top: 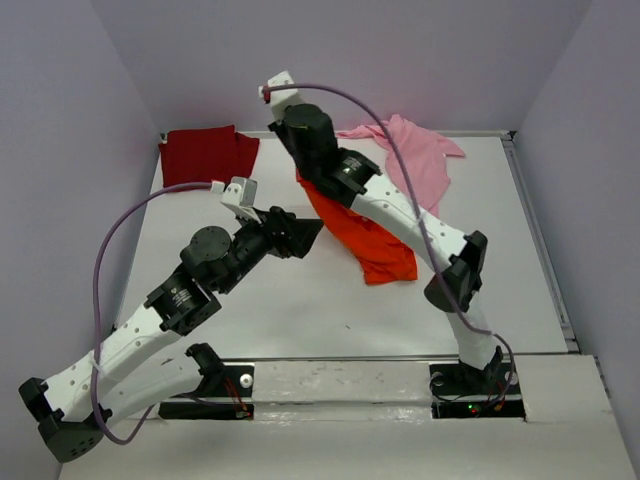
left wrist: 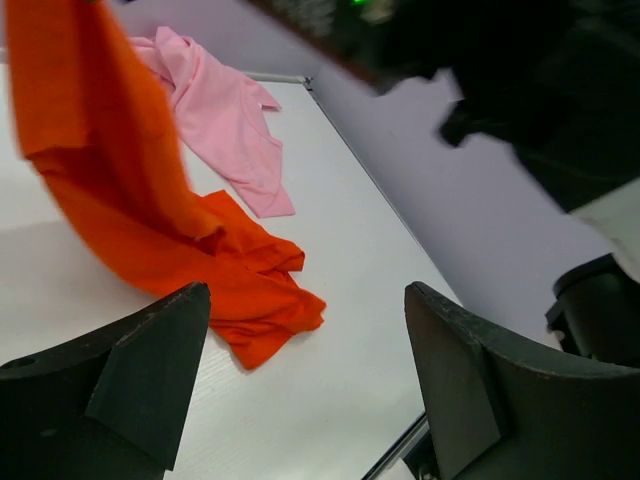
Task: Fold and stack the t-shirts
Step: Flatten the tshirt out
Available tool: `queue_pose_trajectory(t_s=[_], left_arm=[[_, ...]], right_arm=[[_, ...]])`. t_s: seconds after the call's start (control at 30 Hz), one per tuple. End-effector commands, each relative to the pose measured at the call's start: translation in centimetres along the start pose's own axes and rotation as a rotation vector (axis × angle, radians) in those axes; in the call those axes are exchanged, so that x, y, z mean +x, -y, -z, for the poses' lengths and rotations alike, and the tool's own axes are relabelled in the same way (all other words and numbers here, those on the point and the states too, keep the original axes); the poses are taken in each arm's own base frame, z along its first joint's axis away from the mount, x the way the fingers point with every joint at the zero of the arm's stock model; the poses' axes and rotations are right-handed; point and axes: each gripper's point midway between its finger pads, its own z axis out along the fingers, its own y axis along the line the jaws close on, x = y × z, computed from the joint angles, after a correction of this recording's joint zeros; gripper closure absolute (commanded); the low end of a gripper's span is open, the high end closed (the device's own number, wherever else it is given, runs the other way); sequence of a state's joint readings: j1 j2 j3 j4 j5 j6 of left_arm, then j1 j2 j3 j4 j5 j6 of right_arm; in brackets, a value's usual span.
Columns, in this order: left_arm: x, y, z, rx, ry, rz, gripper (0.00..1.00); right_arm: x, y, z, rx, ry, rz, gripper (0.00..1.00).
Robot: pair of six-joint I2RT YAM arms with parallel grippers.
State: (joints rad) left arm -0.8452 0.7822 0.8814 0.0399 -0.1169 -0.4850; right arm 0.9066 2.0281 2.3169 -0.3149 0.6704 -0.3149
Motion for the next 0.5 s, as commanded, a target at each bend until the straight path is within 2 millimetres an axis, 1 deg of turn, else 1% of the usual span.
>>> queue_pose_trajectory(t_s=[0.0, 0.03, 0.07, 0.1, 0.13, 0.17, 0.2, 0.23, 0.27, 0.3, 0.33, 0.37, 0.4, 0.43, 0.47], left_arm=[[1.1, -0.6, 0.6, -0.011, -0.012, 0.043, 0.13], [1.4, -0.6, 0.6, -0.008, -0.019, 0.042, 0.13], [2.1, -0.7, 0.5, -0.004, -0.035, 0.059, 0.13], [2.7, -0.8, 0.5, -0.001, -0.046, 0.072, 0.13], [3.6, -0.7, 0.4, 0.021, -0.06, 0.092, 0.13], [4.4, -0.7, 0.1, 0.029, -0.071, 0.107, 0.13], [5.1, -0.7, -0.1, 0.039, -0.084, 0.121, 0.13], [7.0, -0.9, -0.8, 0.053, -0.12, 0.142, 0.13], [7.9, -1.0, -1.3, 0.058, -0.138, 0.152, 0.13], [9.0, -1.2, -1.8, 0.056, -0.158, 0.156, 0.13], [9.6, -0.3, -2.2, 0.109, -0.175, 0.161, 0.13], [11.0, -0.5, -2.6, 0.104, -0.208, 0.163, 0.13], [13.1, -1.2, -3.7, 0.077, -0.26, 0.158, 0.13], [14.1, -1.2, -4.1, 0.079, -0.278, 0.156, 0.13], [14.5, -0.8, -4.8, 0.096, -0.28, 0.159, 0.13]], right_arm=[[-1.5, -2.5, -0.2, -0.121, 0.019, -0.111, 1.0], [-0.9, -3.0, -0.5, -0.129, 0.007, -0.113, 1.0], [0.6, -3.8, -0.8, -0.138, -0.025, -0.104, 1.0], [1.5, -3.7, -1.0, -0.132, -0.045, -0.103, 1.0], [1.6, -3.7, -0.6, -0.146, -0.051, -0.12, 1.0], [2.5, -3.2, -0.8, -0.141, -0.07, -0.124, 1.0], [5.3, -3.2, -1.2, -0.141, -0.126, -0.104, 1.0], [5.3, -2.3, -0.7, -0.135, -0.129, -0.137, 1.0], [6.0, -1.8, -0.7, -0.129, -0.141, -0.149, 1.0], [9.0, -2.1, -0.6, -0.136, -0.198, -0.125, 1.0], [9.9, -1.4, -0.6, -0.138, -0.212, -0.138, 1.0], [10.4, -1.6, -0.3, -0.146, -0.217, -0.148, 1.0], [11.9, -1.1, 0.2, -0.145, -0.242, -0.141, 1.0], [12.2, -0.9, 0.4, -0.142, -0.245, -0.139, 1.0], [12.8, -0.5, 0.4, -0.131, -0.255, -0.137, 1.0]])
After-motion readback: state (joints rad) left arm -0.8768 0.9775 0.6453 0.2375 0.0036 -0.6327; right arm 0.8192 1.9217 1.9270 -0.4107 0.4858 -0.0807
